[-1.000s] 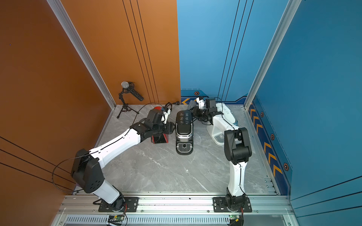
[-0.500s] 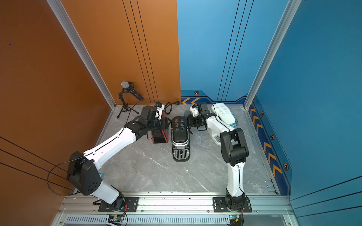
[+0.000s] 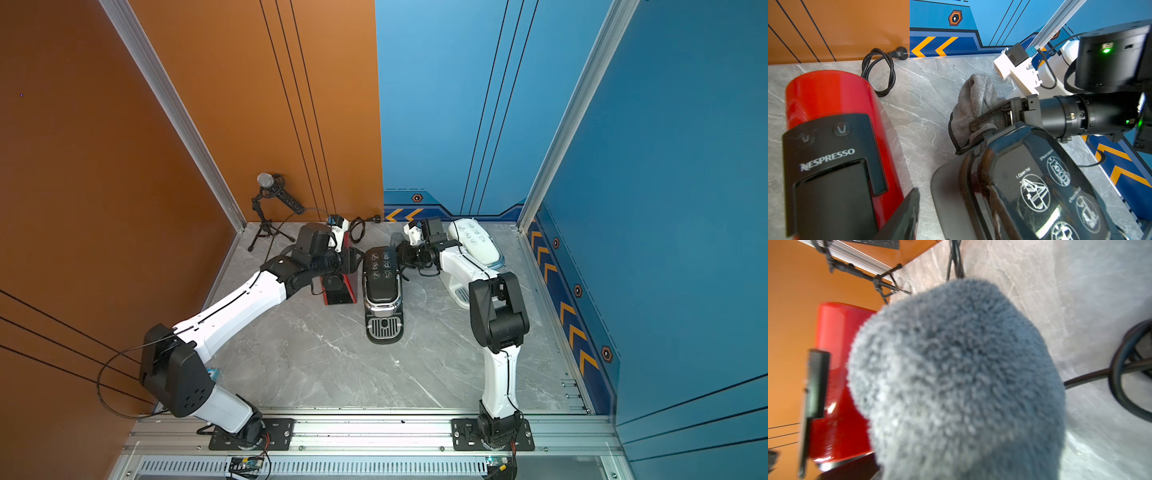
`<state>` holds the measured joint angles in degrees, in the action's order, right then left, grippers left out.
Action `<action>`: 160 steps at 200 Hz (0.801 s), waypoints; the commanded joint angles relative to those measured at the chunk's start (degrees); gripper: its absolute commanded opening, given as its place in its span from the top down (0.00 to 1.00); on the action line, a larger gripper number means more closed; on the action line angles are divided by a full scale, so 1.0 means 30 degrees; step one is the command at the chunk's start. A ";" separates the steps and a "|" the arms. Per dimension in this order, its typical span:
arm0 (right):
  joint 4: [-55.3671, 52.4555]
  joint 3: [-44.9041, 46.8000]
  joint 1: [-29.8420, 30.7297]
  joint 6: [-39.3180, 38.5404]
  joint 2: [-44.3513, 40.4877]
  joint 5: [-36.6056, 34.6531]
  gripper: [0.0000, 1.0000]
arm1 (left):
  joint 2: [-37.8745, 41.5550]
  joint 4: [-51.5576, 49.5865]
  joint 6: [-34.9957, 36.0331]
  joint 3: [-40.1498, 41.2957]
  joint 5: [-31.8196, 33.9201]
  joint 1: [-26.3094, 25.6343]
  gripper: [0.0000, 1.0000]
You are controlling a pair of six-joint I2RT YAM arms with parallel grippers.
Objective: Wipe the surface of a coffee machine
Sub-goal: Wipe the dirt from the surface of the coffee machine.
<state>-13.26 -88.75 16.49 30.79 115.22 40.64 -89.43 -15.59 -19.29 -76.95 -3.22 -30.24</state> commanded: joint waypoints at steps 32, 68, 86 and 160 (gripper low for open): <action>0.1861 0.1364 -0.0716 0.1533 -0.3839 0.2430 0.74 | 0.0270 0.0100 0.0182 -0.0118 -0.0628 -0.0086 0.44; 0.2162 0.1764 -0.0907 0.1837 -0.5149 0.3140 0.73 | 0.0530 0.0115 0.0248 0.0203 -0.0778 -0.0086 0.44; 0.2170 0.1948 -0.0888 0.1867 -0.5515 0.3183 0.73 | 0.0713 0.0129 0.0277 0.0391 -0.0782 -0.0086 0.44; 0.2330 0.0452 -0.0448 0.1657 -0.2178 0.2225 0.73 | 0.0674 0.0131 0.0138 0.0692 -0.0997 -0.0317 0.44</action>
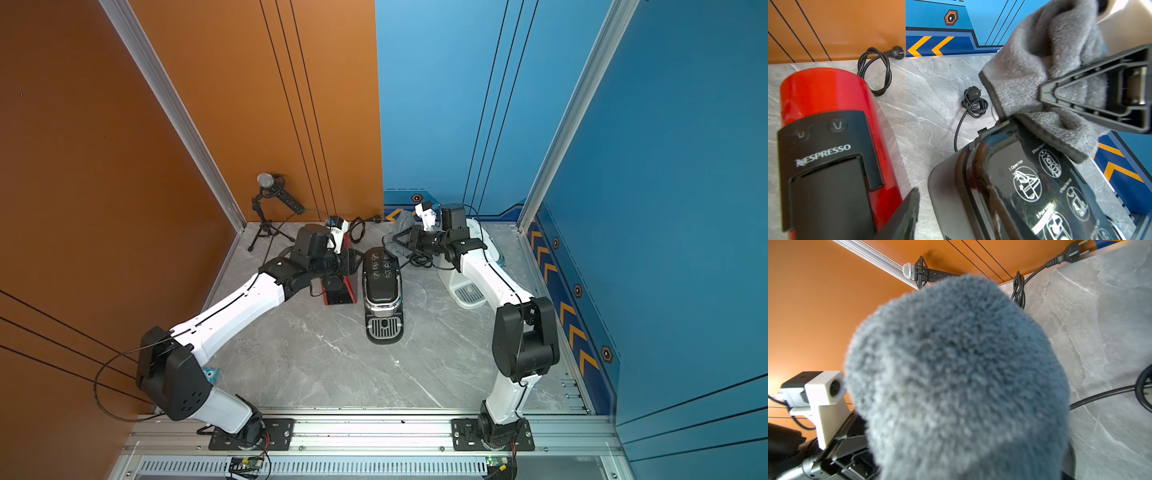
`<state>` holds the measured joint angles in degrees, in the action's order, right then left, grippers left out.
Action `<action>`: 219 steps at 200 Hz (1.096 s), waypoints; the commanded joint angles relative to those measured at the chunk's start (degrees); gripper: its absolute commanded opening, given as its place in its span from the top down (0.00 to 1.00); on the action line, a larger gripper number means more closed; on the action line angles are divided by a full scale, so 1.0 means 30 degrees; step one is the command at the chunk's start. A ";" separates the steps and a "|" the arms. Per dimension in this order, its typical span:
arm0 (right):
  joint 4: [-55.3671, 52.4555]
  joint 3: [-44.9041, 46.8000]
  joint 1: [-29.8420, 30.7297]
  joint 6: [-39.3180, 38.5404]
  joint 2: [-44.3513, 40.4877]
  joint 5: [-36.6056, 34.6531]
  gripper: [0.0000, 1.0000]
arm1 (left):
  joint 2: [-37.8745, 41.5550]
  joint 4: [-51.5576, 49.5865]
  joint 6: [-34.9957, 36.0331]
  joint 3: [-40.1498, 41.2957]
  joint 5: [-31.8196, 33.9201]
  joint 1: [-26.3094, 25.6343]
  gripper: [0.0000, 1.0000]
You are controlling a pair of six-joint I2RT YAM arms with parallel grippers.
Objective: Wipe the surface of a coffee machine
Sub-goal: Wipe the dirt from the surface of the coffee machine.
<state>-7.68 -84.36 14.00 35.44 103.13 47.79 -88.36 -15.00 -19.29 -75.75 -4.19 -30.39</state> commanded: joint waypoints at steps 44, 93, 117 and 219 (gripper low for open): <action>-0.2107 -0.4651 0.1559 -0.1449 0.5016 0.0256 0.73 | -0.0095 -0.0072 0.0131 0.0200 -0.0740 -0.0532 0.44; -0.5177 -0.4676 0.1756 -0.3884 0.6750 -0.0015 0.74 | -0.0548 -0.0067 0.0101 -0.0085 -0.0789 -0.0680 0.44; -0.6345 -0.4861 0.1453 -0.4625 0.7709 -0.0353 0.74 | -0.0764 -0.0065 0.0134 -0.0284 -0.0833 -0.0710 0.45; -0.8139 -0.6066 0.1144 -0.5975 0.8453 -0.1388 0.76 | -0.1280 -0.0097 0.0152 -0.1210 -0.0510 -0.0680 0.45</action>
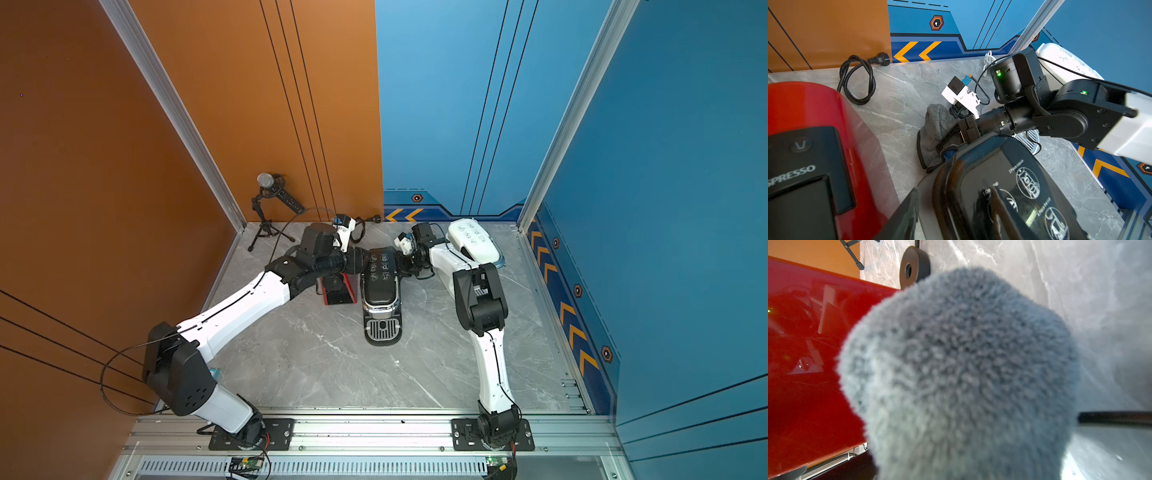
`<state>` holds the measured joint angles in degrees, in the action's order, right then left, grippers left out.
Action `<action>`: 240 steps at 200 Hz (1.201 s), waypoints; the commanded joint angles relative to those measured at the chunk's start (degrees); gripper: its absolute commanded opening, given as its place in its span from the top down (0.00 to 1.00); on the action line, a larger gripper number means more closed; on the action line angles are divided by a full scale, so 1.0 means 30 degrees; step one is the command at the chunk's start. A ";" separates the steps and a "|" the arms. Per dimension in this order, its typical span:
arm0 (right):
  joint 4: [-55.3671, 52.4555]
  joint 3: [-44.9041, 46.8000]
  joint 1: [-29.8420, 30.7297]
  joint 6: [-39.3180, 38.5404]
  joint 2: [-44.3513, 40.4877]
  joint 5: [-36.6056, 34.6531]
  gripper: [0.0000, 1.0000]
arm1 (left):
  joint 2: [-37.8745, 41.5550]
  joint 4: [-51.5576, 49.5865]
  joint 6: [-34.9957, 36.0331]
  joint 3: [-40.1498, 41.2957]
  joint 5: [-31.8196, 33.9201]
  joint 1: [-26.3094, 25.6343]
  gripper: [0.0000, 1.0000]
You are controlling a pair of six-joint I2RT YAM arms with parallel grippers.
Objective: Wipe the surface of a coffee machine
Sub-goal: Wipe the dirt from the surface of the coffee machine.
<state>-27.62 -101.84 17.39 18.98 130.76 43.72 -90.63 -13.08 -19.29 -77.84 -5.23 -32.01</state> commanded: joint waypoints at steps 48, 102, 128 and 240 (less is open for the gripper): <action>0.0835 0.0386 -0.0593 0.1473 -0.3842 0.1507 0.76 | -0.0531 -0.0769 0.0131 -0.0449 -0.0116 -0.0141 0.45; 0.2867 0.1735 -0.1092 0.2857 -0.6384 0.2588 0.76 | -0.0333 -0.0835 0.0105 -0.0273 0.0081 -0.0141 0.45; 0.2902 0.2009 -0.1017 0.2880 -0.5623 0.2710 0.76 | -0.0231 -0.0825 0.0102 -0.0244 0.0110 -0.0148 0.45; -0.0798 0.1122 0.0236 -0.0083 -0.0588 0.0875 0.76 | 0.0300 -0.0811 0.0204 0.0196 0.0454 -0.0111 0.45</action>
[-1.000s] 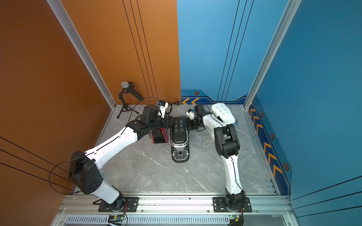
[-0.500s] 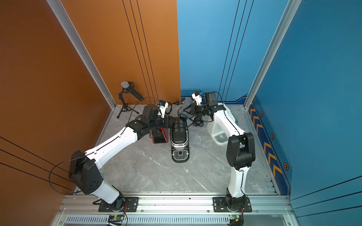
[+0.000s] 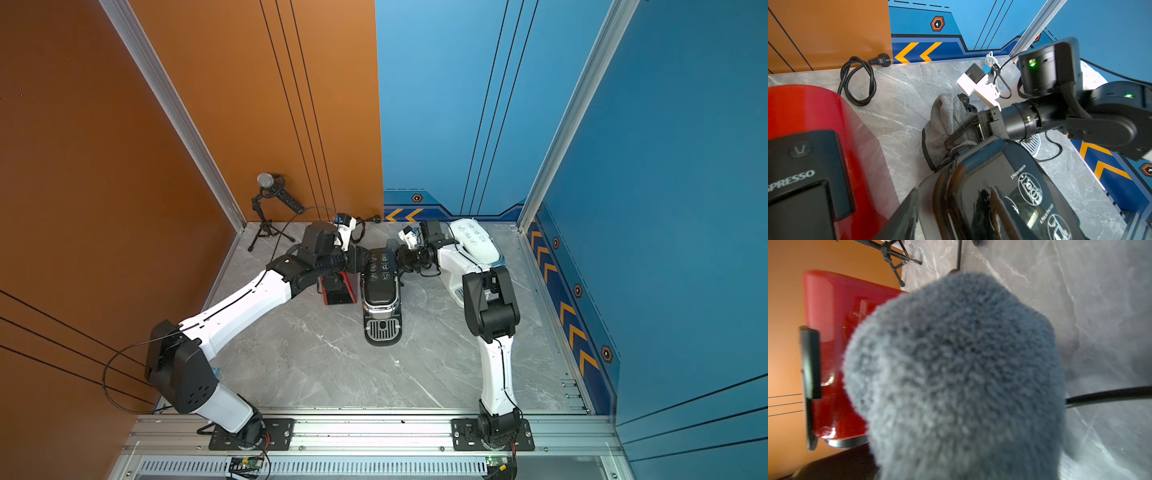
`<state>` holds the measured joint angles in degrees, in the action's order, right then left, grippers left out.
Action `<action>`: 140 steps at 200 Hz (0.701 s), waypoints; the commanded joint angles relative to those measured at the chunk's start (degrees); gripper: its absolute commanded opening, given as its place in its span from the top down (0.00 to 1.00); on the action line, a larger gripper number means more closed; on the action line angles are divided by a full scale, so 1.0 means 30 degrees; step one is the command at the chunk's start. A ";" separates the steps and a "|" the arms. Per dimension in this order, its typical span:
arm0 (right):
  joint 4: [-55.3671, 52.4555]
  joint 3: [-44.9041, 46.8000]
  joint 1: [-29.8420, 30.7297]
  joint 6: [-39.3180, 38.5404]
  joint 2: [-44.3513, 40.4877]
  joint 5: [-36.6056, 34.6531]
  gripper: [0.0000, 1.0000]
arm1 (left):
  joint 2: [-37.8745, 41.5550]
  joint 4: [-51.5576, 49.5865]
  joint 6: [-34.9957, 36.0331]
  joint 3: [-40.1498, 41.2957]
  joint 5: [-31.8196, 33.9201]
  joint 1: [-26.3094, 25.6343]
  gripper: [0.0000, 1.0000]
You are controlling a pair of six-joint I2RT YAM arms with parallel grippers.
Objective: Wipe the surface of a coffee machine
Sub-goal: Wipe the dirt from the surface of the coffee machine.
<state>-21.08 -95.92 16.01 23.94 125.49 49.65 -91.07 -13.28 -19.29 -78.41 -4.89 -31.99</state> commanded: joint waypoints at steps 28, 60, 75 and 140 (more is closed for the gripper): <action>-0.3913 -0.1249 0.0809 -0.2254 0.1365 -0.2564 0.76 | 0.0475 -0.0754 0.0226 0.0405 0.0310 -0.0119 0.44; -0.3712 -0.1189 0.0776 -0.2114 -0.0164 -0.1587 0.76 | 0.0657 -0.0759 0.0292 0.0502 0.0363 -0.0017 0.44; -0.3174 -0.1017 0.0708 -0.1663 -0.1179 -0.0695 0.76 | 0.0767 -0.0760 0.0277 0.0532 0.0351 0.0026 0.45; -0.1420 -0.0290 0.0293 0.0143 -0.5410 0.0919 0.76 | 0.1824 -0.0758 0.0248 0.1616 0.0343 0.0083 0.44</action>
<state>-26.15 -97.54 16.78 21.85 114.59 46.85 -88.49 -13.63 -19.29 -75.94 -4.73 -31.94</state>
